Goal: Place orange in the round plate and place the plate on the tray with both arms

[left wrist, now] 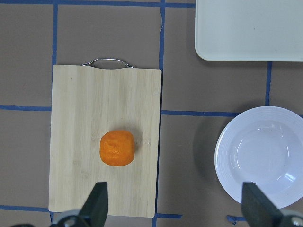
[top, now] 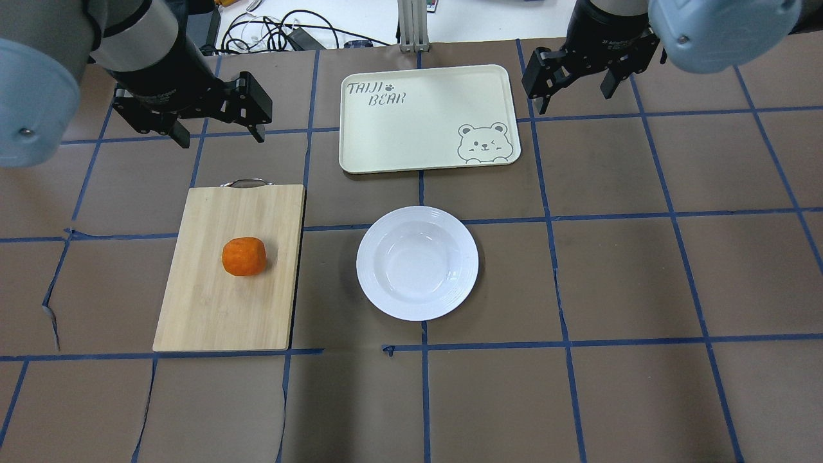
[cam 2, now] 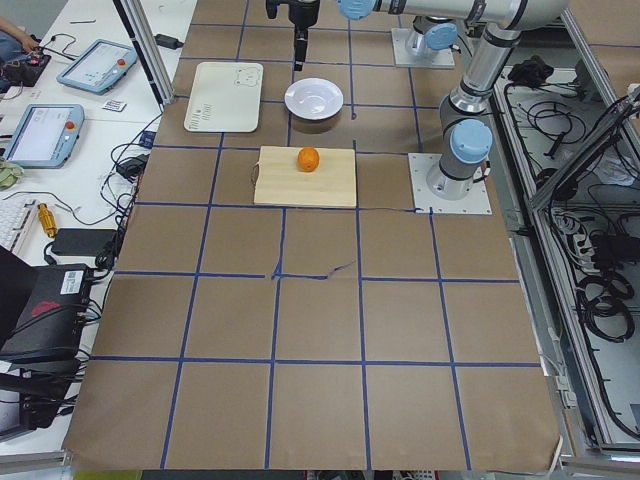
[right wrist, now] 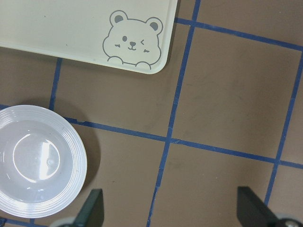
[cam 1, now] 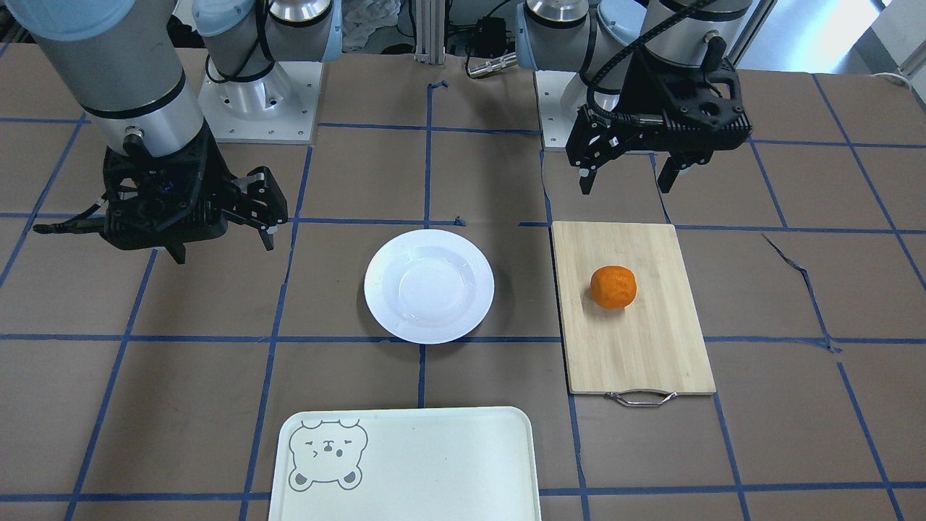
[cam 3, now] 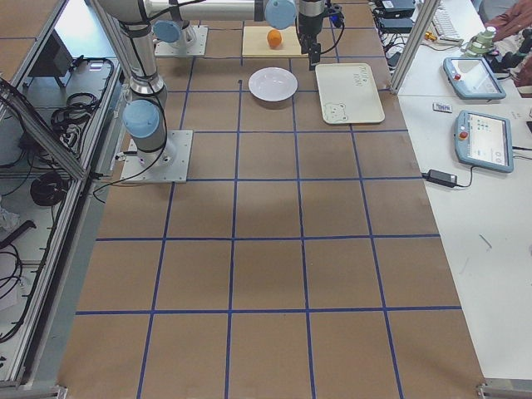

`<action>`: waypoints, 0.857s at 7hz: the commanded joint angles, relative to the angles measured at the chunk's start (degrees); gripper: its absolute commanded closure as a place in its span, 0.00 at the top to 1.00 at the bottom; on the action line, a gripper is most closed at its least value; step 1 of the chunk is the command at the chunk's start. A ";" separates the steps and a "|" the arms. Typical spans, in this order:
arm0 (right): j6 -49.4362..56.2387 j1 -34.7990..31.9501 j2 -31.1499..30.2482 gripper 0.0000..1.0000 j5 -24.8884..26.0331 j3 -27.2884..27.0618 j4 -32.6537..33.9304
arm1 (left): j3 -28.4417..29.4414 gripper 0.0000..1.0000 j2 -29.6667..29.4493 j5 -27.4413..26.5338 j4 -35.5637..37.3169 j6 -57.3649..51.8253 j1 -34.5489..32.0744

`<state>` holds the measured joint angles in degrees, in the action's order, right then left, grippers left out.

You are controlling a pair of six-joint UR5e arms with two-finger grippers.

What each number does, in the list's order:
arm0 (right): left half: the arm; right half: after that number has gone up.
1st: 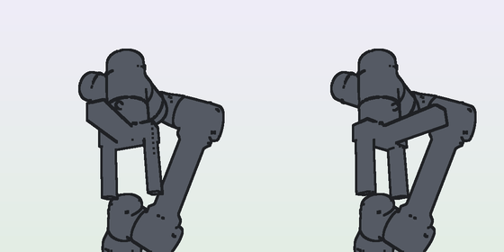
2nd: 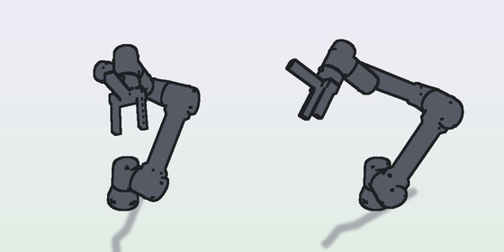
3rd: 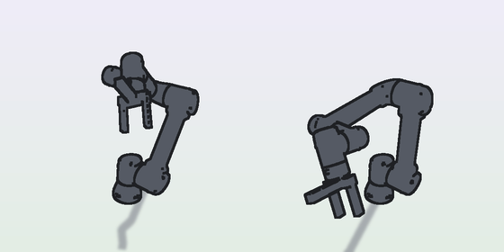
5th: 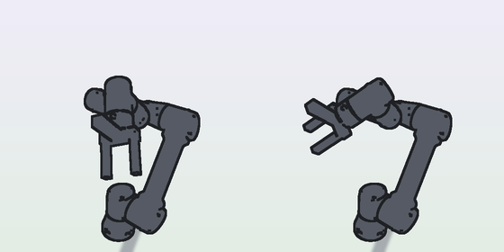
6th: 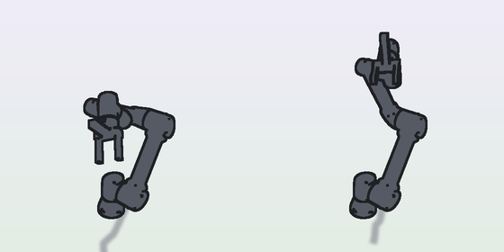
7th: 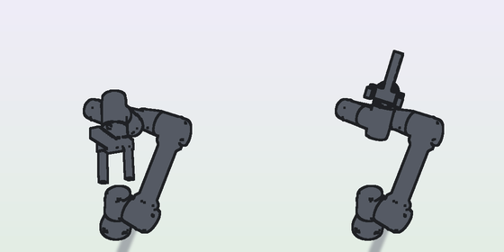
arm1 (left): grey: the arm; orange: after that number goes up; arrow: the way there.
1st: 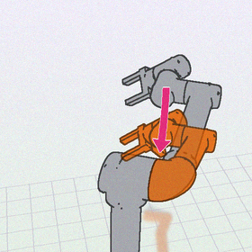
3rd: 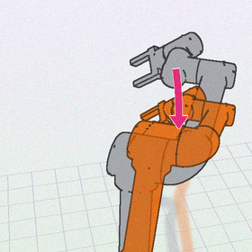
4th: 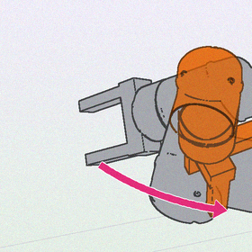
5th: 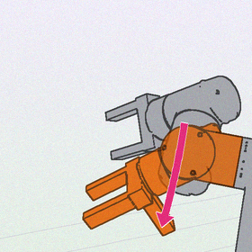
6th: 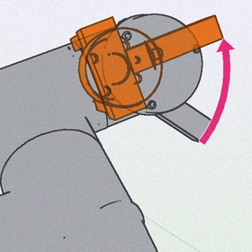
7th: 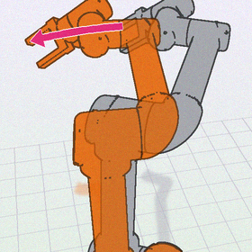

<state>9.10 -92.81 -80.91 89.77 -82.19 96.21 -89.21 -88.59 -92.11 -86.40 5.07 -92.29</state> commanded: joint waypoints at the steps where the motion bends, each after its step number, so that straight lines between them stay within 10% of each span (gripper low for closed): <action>1: -0.05 -0.18 -0.12 1.00 0.05 0.37 -0.75 | 0.00 1.00 0.09 -0.09 -0.09 0.03 0.00; 6: -0.22 -0.09 0.05 1.00 0.41 0.02 -0.94 | 0.00 1.00 0.44 -0.09 -0.09 0.03 0.00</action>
<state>8.88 -92.88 -80.92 90.22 -82.14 95.22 -89.18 -88.37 -92.20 -86.47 5.10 -92.28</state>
